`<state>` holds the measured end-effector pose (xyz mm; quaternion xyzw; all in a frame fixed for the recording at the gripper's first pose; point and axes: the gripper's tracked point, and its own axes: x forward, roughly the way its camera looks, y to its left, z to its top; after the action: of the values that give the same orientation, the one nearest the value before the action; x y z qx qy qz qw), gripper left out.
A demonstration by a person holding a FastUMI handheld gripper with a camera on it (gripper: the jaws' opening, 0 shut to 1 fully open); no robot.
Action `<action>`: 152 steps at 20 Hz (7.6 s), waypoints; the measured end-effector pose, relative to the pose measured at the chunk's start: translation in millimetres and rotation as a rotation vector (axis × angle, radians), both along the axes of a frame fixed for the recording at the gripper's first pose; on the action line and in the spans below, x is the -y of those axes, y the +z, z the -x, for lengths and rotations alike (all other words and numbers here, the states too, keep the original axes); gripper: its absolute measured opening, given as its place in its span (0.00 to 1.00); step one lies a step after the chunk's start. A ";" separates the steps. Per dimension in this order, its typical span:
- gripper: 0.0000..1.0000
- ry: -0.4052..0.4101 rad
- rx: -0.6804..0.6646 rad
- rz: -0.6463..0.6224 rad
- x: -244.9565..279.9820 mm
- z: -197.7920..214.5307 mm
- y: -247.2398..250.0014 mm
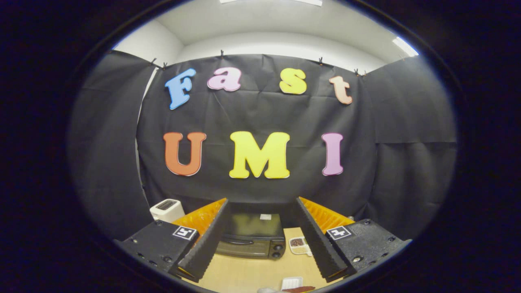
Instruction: Open the toaster oven, put the food inside, and close the toaster oven door.
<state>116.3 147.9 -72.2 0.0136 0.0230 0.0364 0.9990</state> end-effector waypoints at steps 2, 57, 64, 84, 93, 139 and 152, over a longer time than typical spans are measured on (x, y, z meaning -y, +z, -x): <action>1.00 0.018 -0.051 0.006 -32.1 -33.5 -34.8; 1.00 0.019 -0.801 0.052 -83.5 2.4 -410.5; 1.00 0.052 -0.753 0.017 -75.7 3.7 -400.4; 0.94 0.278 -0.841 -0.231 186.4 89.6 -384.7; 0.28 0.348 -1.054 -0.610 151.8 107.1 -405.5; 0.18 -0.103 -0.489 -0.917 -116.0 -222.3 -348.2; 0.99 -0.113 -0.500 -0.580 -86.4 -198.0 -334.8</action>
<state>314.3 234.3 -407.1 0.3052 0.2540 -0.0183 0.9176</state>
